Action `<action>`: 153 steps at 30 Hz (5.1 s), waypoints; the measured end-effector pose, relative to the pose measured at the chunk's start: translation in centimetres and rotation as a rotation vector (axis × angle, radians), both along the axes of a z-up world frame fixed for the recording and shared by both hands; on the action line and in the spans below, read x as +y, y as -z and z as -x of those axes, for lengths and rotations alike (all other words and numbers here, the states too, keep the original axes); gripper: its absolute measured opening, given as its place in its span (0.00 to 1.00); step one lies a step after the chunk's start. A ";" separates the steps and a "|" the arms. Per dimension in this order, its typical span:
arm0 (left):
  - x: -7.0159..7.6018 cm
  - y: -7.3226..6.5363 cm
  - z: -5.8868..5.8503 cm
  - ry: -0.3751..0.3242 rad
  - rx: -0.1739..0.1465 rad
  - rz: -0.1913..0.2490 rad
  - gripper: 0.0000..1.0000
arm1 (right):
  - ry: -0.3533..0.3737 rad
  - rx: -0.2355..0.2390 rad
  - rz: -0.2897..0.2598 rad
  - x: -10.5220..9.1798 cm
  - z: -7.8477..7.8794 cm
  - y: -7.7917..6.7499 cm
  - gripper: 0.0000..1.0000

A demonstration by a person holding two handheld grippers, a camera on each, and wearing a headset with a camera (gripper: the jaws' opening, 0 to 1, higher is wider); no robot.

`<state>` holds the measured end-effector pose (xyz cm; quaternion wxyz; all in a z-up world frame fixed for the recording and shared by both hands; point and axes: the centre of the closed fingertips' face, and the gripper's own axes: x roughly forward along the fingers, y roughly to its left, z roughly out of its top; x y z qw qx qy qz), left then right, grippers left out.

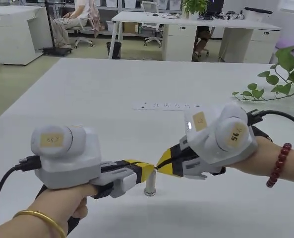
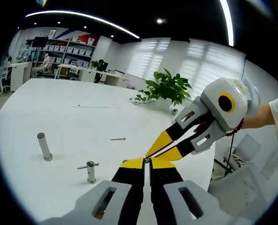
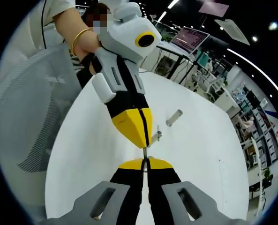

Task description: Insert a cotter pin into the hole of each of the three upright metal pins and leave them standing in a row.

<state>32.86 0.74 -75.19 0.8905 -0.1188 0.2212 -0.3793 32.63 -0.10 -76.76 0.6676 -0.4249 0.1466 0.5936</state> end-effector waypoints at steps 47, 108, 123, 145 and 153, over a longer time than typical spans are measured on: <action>-1.1 0.2 4.7 0.327 -0.099 -0.061 0.00 | 0.080 0.687 -0.232 -2.8 4.9 1.4 0.15; -0.5 2.9 2.0 0.061 -0.245 -0.293 0.34 | 0.131 0.440 0.039 -4.6 1.8 2.9 0.03; -0.8 5.8 -1.3 -0.116 -0.172 -0.359 0.32 | 0.258 0.376 0.085 -6.3 -0.9 4.1 0.03; -1.1 7.3 -3.4 -0.148 -0.183 -0.398 0.17 | 0.280 0.304 0.184 -6.7 -2.1 5.3 0.03; -0.9 7.4 -3.5 -0.127 -0.183 -0.406 0.11 | 0.277 0.296 0.192 -6.5 -2.0 5.6 0.03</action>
